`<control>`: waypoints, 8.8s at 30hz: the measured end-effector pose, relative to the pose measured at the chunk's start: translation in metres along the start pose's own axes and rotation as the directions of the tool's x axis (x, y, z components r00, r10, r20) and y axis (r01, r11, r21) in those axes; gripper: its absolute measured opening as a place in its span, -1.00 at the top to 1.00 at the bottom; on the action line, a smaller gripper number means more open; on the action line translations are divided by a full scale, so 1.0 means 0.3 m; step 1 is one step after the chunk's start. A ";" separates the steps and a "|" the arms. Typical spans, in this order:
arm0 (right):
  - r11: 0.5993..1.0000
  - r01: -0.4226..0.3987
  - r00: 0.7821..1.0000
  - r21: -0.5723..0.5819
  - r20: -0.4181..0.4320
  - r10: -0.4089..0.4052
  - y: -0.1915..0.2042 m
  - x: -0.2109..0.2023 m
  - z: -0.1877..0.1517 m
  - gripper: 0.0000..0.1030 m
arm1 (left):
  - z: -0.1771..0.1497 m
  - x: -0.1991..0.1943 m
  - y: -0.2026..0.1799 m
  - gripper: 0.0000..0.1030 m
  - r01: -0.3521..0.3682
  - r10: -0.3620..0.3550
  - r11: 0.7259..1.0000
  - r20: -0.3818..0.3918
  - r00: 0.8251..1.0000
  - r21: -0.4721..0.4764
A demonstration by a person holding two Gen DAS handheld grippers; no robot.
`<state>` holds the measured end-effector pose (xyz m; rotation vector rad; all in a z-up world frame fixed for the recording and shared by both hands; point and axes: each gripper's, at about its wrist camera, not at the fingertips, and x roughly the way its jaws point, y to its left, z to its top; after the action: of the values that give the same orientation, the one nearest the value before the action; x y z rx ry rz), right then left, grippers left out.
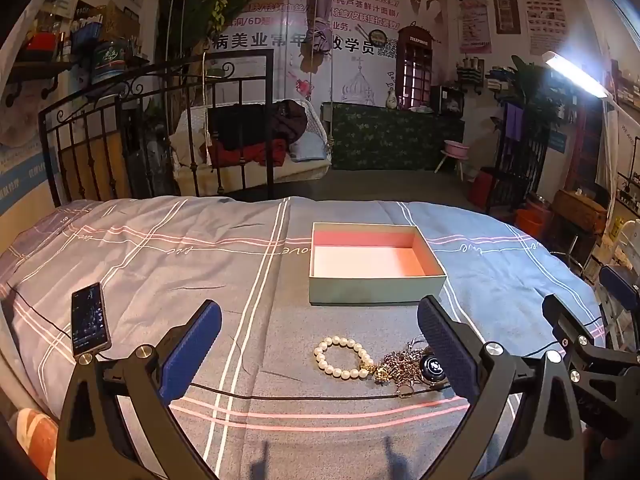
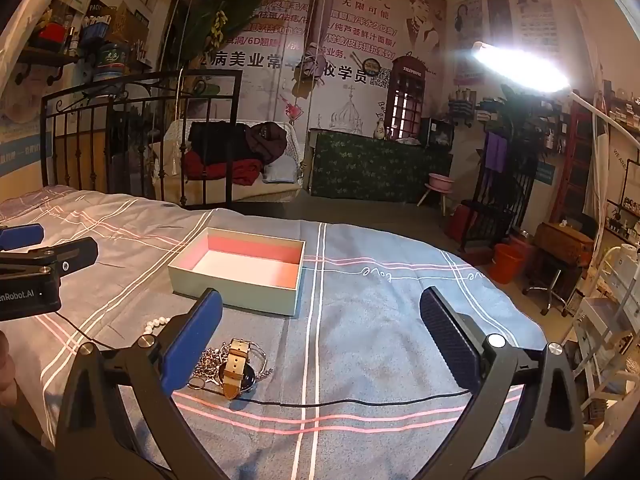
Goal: Organize jewelry
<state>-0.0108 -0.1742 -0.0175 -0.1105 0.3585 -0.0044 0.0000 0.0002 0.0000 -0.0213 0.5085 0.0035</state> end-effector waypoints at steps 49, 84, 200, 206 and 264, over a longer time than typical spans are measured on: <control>0.999 -0.021 0.998 0.030 -0.064 0.023 -0.010 0.077 -0.010 -0.90 | -0.019 0.045 0.018 -0.88 0.027 -0.029 0.999 -0.053 0.998 -0.034; 0.999 -0.036 0.992 0.012 -0.122 0.038 0.011 0.142 -0.014 -0.90 | -0.026 0.104 0.026 -0.88 0.031 -0.035 0.999 -0.103 0.994 -0.036; 0.910 -0.409 0.868 0.074 -0.277 0.412 0.058 0.459 0.089 0.67 | 0.096 0.386 0.035 0.43 0.244 -0.259 0.965 -0.200 0.945 -0.095; 0.908 -0.417 0.874 0.053 -0.252 0.416 0.062 0.513 0.150 0.67 | 0.161 0.433 0.007 0.42 0.227 -0.235 0.972 -0.173 0.957 -0.062; 0.942 -0.321 0.931 -0.101 -0.219 0.293 0.158 0.692 0.177 -0.89 | 0.284 0.551 -0.045 -0.87 0.170 -0.175 0.984 -0.119 0.977 -0.053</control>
<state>0.2015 -0.1264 -0.0461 -0.1886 0.5766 0.3228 0.1860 -0.0116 -0.0058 -0.1083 0.6290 -0.1581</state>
